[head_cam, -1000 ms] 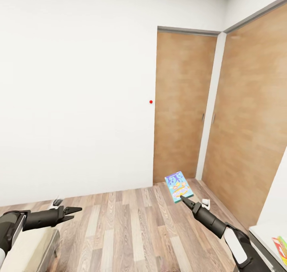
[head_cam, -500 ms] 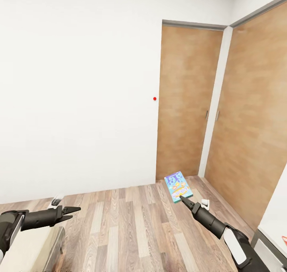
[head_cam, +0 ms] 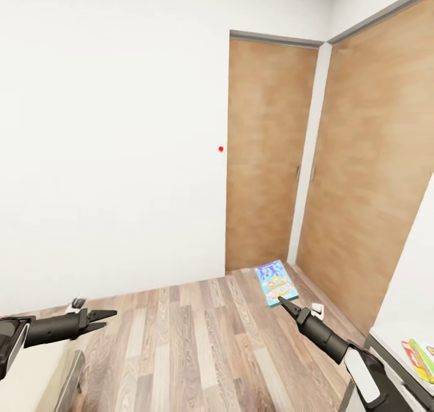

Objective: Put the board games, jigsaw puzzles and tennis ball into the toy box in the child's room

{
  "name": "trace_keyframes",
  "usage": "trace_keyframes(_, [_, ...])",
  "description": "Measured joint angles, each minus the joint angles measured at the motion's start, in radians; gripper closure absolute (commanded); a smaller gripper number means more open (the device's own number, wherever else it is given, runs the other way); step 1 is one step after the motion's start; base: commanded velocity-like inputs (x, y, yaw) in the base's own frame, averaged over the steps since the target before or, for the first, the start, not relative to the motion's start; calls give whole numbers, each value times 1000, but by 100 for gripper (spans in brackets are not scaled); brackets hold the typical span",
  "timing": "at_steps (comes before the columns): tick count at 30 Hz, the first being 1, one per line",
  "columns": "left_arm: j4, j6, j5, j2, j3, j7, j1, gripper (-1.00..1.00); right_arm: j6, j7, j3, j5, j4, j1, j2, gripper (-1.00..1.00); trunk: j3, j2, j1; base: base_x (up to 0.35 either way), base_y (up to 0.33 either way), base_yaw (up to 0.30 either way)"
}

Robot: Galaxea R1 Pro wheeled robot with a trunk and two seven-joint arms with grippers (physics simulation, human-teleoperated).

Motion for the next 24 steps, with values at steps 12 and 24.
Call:
trace_keyframes(12, [0,0,-7,4,-1,-30,0,-100,41,130,-74,-8,-6,6,-10,100,6,0,0,-59,32,-279])
trace_keyframes(24, [0,0,-9,4,-2,-30,0,-100,88,189,-121,-3,-83,26,-11,100,15,0,0,-14,15,-268])
